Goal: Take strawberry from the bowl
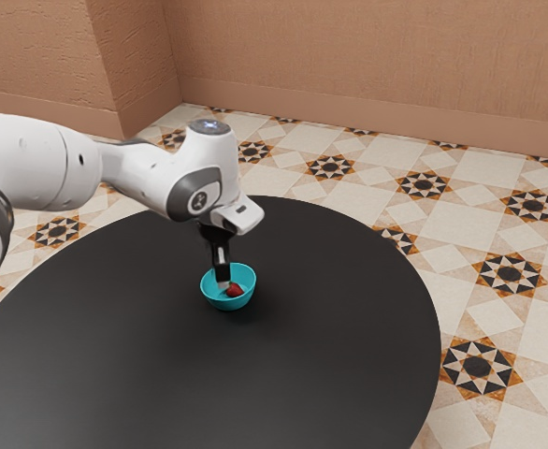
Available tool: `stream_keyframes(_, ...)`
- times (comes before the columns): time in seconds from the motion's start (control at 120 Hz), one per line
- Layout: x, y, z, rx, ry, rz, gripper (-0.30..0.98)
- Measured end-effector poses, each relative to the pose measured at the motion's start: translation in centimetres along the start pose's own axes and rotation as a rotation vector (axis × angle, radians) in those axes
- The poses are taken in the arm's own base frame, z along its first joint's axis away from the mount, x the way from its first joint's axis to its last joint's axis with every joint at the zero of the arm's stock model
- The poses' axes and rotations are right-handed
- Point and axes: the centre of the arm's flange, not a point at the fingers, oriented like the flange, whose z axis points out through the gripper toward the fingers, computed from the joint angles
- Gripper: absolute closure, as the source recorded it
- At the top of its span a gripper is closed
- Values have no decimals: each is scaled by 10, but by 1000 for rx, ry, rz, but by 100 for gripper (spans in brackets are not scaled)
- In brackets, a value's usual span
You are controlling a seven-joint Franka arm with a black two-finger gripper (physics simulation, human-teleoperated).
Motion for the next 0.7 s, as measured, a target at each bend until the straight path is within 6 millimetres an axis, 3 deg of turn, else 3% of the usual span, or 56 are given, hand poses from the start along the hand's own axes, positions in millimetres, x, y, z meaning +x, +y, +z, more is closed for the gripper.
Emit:
stream_keyframes(0.283,2,-5,14,6,3,123,32)
stream_keyframes(0.7,4,-5,17,30,27,285,32)
